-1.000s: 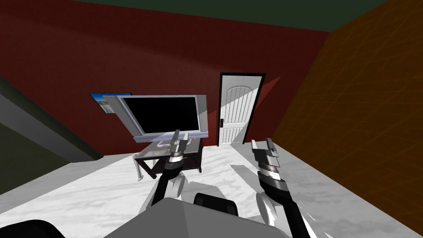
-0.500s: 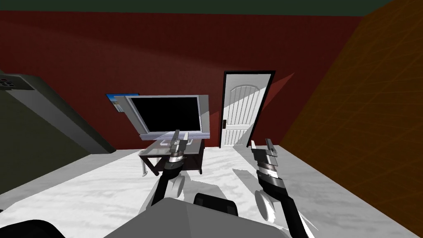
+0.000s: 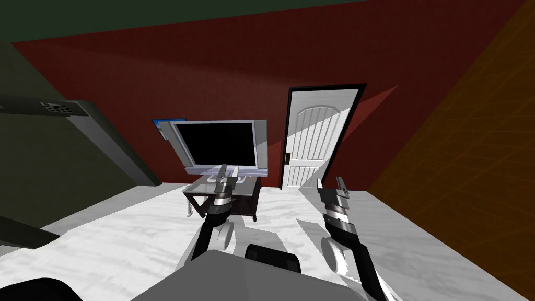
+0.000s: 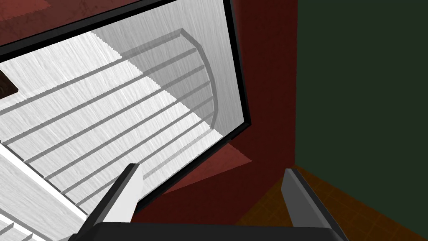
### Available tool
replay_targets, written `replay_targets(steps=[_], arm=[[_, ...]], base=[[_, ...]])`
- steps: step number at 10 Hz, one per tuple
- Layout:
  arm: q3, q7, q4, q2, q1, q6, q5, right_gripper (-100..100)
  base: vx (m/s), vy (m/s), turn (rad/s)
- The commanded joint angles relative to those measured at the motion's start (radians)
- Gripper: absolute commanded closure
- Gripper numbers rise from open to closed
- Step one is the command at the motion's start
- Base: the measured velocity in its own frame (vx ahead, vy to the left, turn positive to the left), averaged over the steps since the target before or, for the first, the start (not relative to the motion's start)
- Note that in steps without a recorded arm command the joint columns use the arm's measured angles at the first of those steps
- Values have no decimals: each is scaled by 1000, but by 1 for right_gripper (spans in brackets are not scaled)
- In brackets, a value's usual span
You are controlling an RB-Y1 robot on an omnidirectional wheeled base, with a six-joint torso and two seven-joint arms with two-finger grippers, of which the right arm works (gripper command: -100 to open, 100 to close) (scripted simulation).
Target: Pull the door open
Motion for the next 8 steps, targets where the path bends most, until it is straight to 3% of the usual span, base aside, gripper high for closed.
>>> replay_targets(steps=[1,8], arm=[[-2,-10,29,-4,-15,-5,-35,-100],[-20,-55,158,-22,-87,-23,-195,-100]], base=[[85,-72,188],[79,-69,172]])
